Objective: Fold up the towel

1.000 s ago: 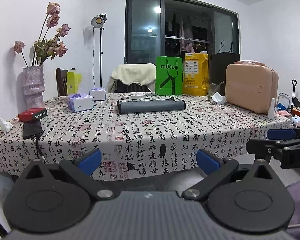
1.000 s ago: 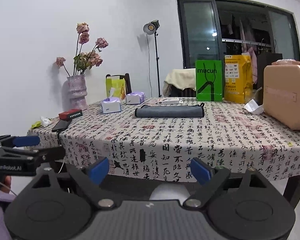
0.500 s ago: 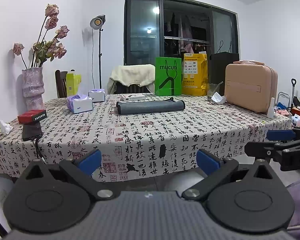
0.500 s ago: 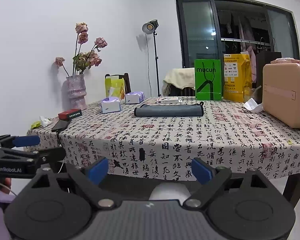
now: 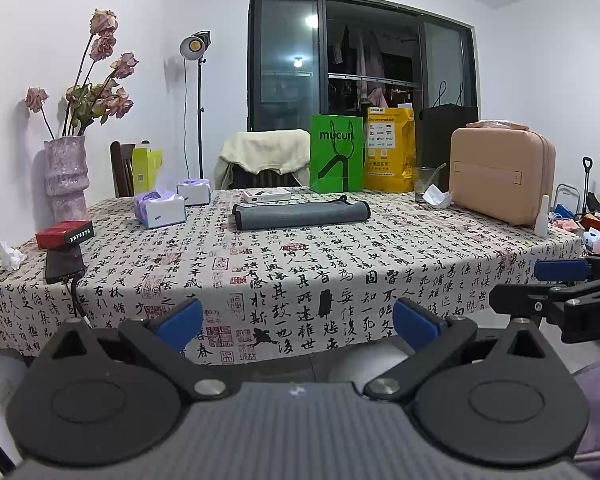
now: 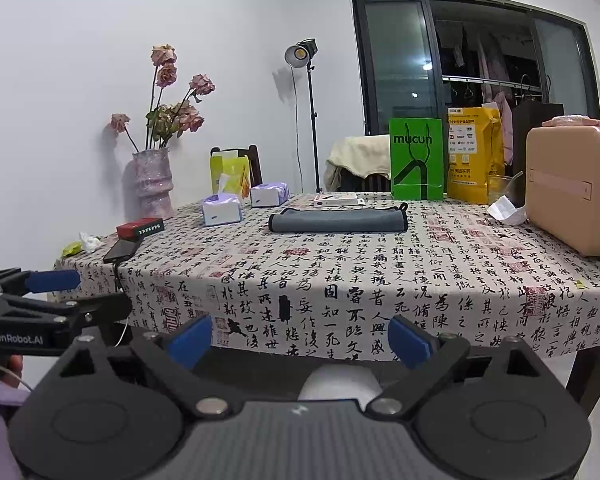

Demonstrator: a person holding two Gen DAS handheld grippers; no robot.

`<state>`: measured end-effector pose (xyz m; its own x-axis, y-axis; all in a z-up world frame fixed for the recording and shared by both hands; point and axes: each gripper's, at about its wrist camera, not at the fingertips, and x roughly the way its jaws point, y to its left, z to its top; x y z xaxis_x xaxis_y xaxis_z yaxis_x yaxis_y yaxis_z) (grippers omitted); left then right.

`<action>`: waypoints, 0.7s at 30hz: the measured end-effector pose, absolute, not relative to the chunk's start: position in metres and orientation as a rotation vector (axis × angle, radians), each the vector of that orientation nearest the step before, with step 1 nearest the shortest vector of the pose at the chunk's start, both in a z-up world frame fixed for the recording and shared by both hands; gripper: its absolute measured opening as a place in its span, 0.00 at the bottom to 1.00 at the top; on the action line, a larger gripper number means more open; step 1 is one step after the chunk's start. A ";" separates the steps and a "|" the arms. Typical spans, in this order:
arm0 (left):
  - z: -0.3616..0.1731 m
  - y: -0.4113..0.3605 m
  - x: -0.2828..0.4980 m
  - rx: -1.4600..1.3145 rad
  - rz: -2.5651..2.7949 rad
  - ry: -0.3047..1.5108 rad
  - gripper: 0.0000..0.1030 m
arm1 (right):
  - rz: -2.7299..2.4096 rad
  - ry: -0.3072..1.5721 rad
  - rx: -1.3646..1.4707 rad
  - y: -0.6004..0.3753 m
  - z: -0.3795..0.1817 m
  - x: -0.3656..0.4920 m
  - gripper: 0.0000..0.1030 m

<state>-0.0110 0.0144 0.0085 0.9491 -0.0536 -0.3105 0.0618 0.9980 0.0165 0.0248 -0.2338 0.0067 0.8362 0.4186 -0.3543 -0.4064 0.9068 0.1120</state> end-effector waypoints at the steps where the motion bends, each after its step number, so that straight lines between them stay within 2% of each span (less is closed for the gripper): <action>1: 0.008 0.014 -0.011 0.026 -0.059 0.316 1.00 | 0.437 0.383 0.033 -0.234 0.007 0.025 0.92; 21: 0.011 0.014 -0.011 0.026 -0.060 0.316 1.00 | 0.445 0.392 0.033 -0.233 0.005 0.027 0.93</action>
